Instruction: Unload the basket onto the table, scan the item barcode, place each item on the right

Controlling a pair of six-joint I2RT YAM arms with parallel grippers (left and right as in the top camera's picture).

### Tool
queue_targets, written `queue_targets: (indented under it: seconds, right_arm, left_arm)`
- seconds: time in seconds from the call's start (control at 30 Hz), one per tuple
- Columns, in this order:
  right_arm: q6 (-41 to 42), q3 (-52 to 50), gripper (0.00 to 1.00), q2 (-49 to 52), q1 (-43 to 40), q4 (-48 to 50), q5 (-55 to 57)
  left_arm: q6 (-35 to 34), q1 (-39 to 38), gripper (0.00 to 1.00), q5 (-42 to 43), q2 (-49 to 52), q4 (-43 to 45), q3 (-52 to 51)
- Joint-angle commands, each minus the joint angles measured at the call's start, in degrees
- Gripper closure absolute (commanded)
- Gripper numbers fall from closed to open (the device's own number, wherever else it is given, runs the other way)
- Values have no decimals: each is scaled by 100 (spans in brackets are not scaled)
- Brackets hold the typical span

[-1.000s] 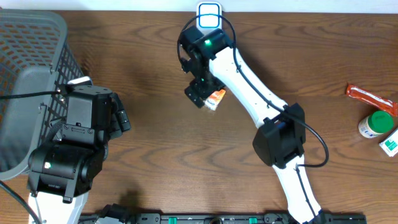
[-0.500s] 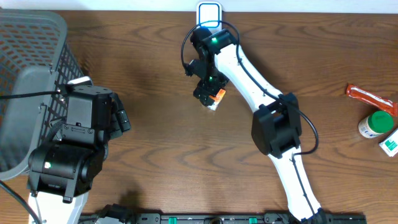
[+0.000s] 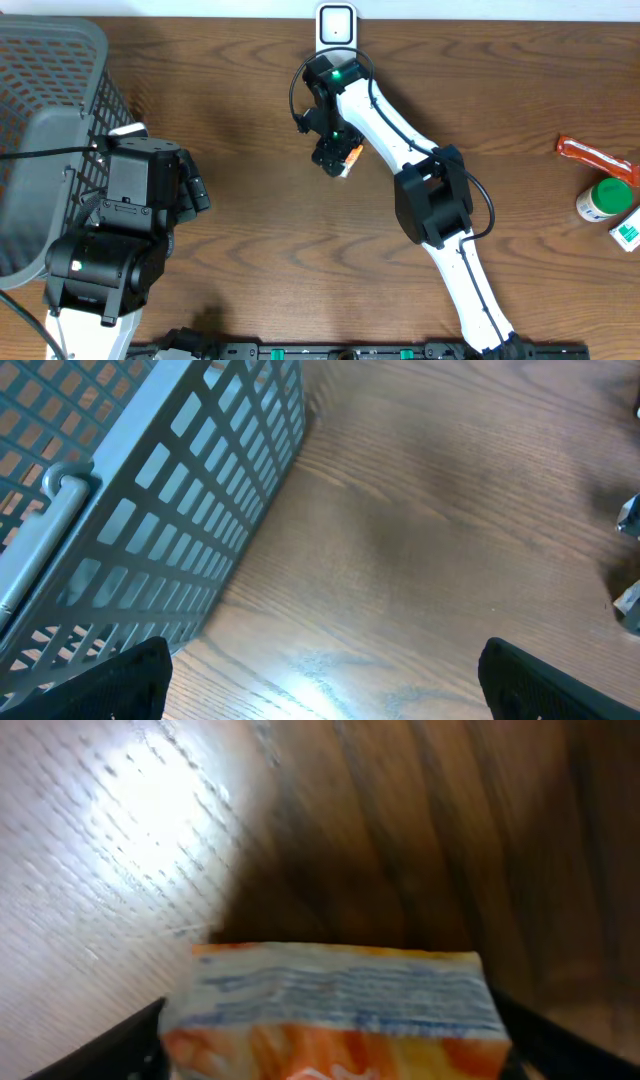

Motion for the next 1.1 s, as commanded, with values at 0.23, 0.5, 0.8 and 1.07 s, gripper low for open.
queue_targets:
  seconds: [0.23,0.5,0.8,1.07]
  right_arm:
    - [752,-55,37,356,125,-70,107]
    - [1832,492,42,345,260,-393,107]
    - [3418,1377,45,345,317,-1764,-772]
    - [3805,1351,40,315,96,-1766,-2116]
  left_arm:
    - [-55,-4,2,-22,2,-15,52]
    - [-57,-2,2,-22,2,-15,52]
    - [-57,-4,2,-22,2,-15,52]
    - [-57,-4,2,-22,2,-15,52]
